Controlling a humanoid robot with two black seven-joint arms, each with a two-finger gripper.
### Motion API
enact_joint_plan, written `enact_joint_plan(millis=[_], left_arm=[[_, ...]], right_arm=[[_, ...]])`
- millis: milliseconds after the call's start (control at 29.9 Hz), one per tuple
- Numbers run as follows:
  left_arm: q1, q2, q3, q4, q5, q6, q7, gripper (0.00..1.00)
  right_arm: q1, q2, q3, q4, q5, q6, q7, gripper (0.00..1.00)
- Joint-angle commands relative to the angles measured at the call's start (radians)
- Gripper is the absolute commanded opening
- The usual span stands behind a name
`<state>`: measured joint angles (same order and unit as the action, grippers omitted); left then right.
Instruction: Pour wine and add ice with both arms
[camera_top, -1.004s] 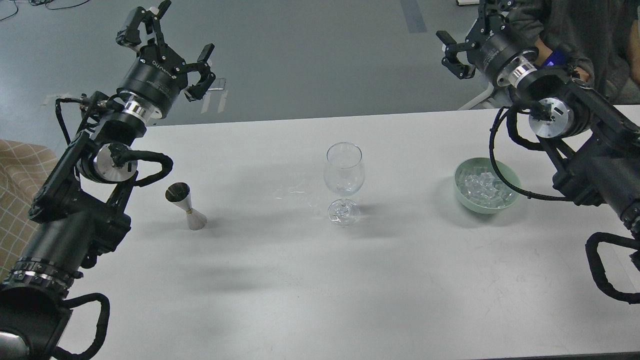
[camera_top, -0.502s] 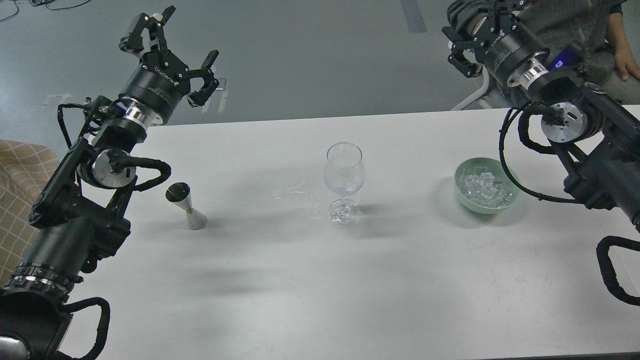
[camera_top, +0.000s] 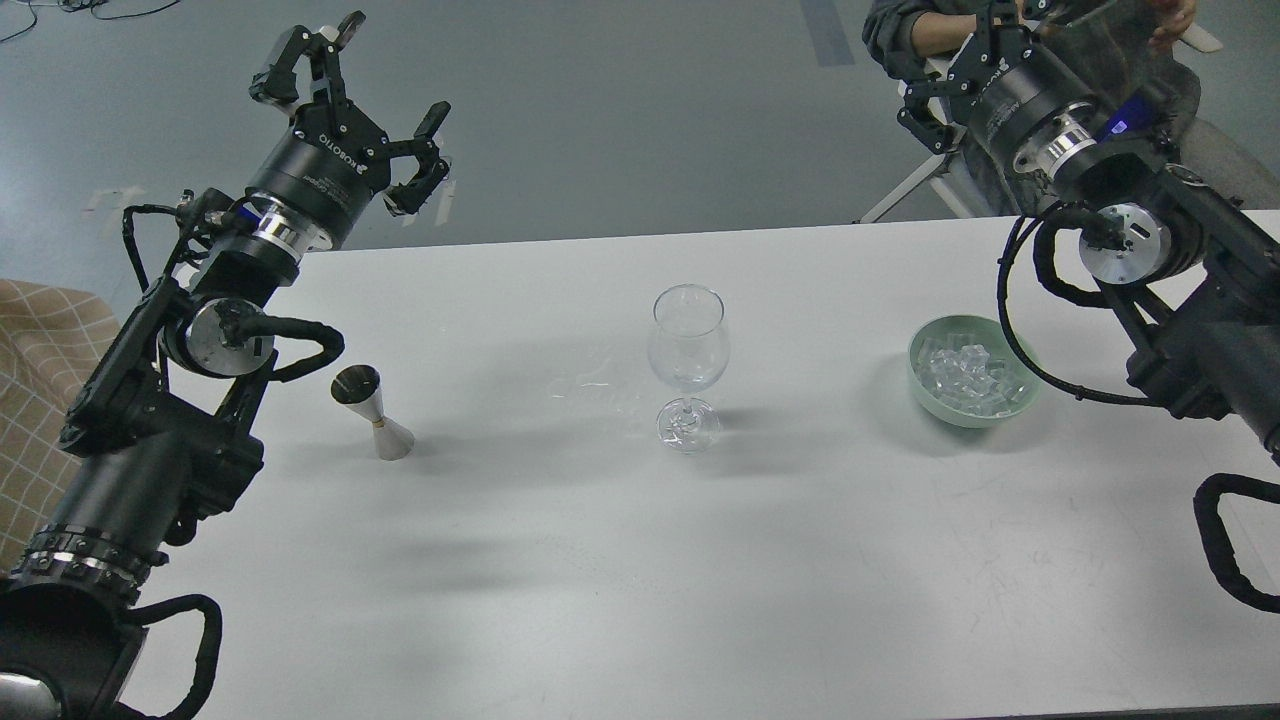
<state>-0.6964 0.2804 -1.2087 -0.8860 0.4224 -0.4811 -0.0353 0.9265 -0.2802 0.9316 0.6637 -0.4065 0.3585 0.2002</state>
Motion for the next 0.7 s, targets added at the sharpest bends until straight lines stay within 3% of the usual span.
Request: enact_joint_plan(millis=[0, 234, 368, 669], left_arm=[[-0.002, -0.001, -0.002, -0.001, -0.014, -0.008, 0.046, 0.99], [-0.002, -0.003, -0.002, -0.001, -0.019, -0.004, 0.037, 0.99], [-0.003, -0.003, -0.003, -0.001, -0.019, -0.001, 0.009, 0.99], [-0.003, -0.001, -0.012, -0.001, -0.019, -0.002, 0.009, 0.99]], right_arm=[[0.002, -0.002, -0.001, 0.002, 0.000, -0.004, -0.001, 1.00], [0.000, -0.005, 0.001, 0.004, 0.000, -0.006, -0.001, 1.00], [0.000, -0.004, 0.001, 0.004, 0.000, -0.006, -0.001, 1.00], [0.000, -0.002, -0.001, 0.002, 0.000, -0.006, -0.001, 1.00]])
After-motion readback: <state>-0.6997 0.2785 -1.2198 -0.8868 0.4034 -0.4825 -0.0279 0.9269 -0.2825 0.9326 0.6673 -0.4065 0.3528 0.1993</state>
